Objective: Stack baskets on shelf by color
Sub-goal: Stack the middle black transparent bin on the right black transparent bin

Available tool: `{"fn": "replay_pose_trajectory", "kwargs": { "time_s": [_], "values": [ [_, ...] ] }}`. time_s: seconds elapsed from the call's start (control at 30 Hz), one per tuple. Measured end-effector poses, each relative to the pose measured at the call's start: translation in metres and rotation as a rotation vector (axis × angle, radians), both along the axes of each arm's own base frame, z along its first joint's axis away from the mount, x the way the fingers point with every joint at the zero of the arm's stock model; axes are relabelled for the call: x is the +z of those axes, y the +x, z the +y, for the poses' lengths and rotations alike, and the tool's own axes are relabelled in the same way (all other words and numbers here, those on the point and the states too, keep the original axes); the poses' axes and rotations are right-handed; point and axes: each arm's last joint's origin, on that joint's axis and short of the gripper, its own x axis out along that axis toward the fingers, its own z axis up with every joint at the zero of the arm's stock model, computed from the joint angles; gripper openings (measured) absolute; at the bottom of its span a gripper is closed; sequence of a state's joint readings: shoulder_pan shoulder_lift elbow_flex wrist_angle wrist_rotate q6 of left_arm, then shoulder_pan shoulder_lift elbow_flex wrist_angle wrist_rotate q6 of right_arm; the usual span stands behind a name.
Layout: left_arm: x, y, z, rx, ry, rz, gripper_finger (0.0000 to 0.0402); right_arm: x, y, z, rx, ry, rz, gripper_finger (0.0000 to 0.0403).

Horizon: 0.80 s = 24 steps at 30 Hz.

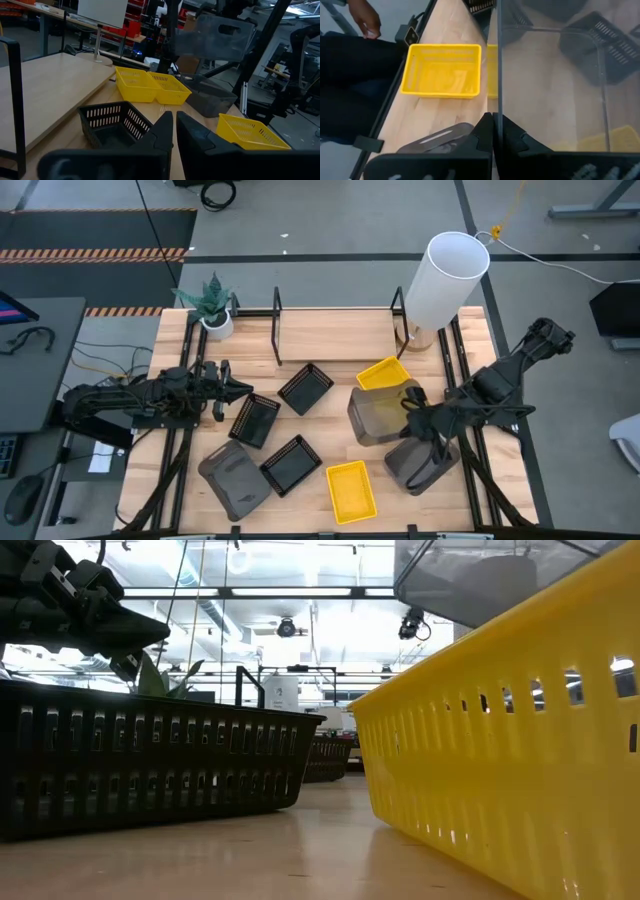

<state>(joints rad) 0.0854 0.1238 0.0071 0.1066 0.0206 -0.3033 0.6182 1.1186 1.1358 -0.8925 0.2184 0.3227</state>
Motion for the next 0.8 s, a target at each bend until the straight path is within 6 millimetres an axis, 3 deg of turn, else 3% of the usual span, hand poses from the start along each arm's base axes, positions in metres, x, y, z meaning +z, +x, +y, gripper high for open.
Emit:
{"fn": "replay_pose_trajectory", "kwargs": {
  "time_s": [0.8],
  "values": [
    [0.000, 0.000, 0.000, 0.000, 0.000, 0.000, 0.0037, -0.021, -0.037, 0.008, -0.033, 0.073, 0.046, 0.0009]
  ]
}}
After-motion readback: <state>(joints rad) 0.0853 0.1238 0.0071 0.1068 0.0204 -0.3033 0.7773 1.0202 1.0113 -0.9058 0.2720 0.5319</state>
